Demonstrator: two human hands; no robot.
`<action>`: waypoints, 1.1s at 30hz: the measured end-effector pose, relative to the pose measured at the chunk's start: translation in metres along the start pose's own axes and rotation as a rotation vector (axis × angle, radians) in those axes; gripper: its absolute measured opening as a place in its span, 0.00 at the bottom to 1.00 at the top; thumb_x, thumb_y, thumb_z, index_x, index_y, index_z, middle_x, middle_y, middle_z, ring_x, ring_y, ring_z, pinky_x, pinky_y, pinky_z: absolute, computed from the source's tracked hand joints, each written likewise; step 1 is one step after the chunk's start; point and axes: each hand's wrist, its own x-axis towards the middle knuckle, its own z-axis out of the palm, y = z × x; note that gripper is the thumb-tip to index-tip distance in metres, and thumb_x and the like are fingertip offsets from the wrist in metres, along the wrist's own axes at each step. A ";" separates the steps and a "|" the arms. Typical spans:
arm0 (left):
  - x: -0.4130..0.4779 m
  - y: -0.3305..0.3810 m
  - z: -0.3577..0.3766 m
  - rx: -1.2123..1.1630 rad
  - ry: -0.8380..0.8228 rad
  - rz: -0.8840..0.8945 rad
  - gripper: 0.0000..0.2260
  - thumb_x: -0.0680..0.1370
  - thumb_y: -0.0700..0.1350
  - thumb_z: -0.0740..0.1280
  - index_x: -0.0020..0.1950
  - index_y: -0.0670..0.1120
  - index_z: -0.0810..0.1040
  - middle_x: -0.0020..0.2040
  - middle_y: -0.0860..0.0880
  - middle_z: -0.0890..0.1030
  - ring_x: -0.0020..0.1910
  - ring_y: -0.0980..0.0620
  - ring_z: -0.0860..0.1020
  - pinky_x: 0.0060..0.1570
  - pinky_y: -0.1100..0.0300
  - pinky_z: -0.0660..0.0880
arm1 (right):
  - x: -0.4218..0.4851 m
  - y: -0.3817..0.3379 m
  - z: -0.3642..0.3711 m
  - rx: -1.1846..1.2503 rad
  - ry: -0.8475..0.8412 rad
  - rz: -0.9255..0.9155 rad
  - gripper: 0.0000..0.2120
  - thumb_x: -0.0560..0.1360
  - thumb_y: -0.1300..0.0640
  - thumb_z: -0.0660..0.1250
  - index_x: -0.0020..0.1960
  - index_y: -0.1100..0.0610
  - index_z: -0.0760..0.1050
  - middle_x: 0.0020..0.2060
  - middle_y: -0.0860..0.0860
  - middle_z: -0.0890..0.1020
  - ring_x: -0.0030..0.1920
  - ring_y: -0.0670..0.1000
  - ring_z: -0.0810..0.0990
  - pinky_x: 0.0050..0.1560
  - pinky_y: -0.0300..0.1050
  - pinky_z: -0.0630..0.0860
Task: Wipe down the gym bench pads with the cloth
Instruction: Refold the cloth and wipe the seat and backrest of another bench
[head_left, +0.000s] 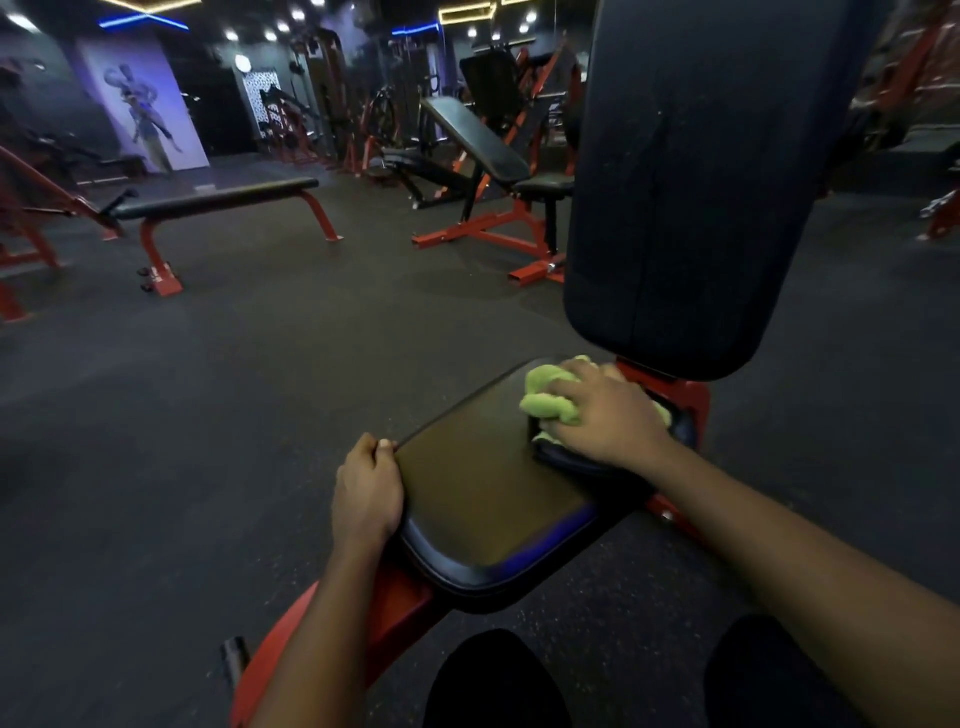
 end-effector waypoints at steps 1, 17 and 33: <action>0.000 0.003 -0.001 0.060 -0.010 -0.012 0.12 0.81 0.50 0.57 0.40 0.47 0.71 0.44 0.44 0.79 0.47 0.41 0.77 0.48 0.47 0.74 | -0.008 0.008 -0.006 -0.011 -0.056 0.024 0.28 0.71 0.29 0.65 0.68 0.38 0.74 0.75 0.43 0.66 0.69 0.57 0.69 0.64 0.55 0.72; 0.015 0.144 0.044 0.292 -0.812 0.366 0.17 0.77 0.47 0.69 0.65 0.45 0.78 0.59 0.47 0.81 0.58 0.48 0.79 0.59 0.54 0.76 | -0.024 0.044 -0.066 0.715 -0.207 0.350 0.17 0.70 0.49 0.80 0.53 0.53 0.80 0.50 0.52 0.83 0.49 0.49 0.82 0.48 0.44 0.78; 0.099 0.265 -0.014 -0.020 -0.143 0.788 0.04 0.79 0.46 0.67 0.52 0.48 0.76 0.41 0.53 0.77 0.40 0.53 0.73 0.38 0.61 0.68 | 0.049 0.059 -0.176 0.834 0.158 0.062 0.12 0.73 0.56 0.78 0.48 0.55 0.75 0.42 0.51 0.82 0.44 0.48 0.80 0.45 0.45 0.75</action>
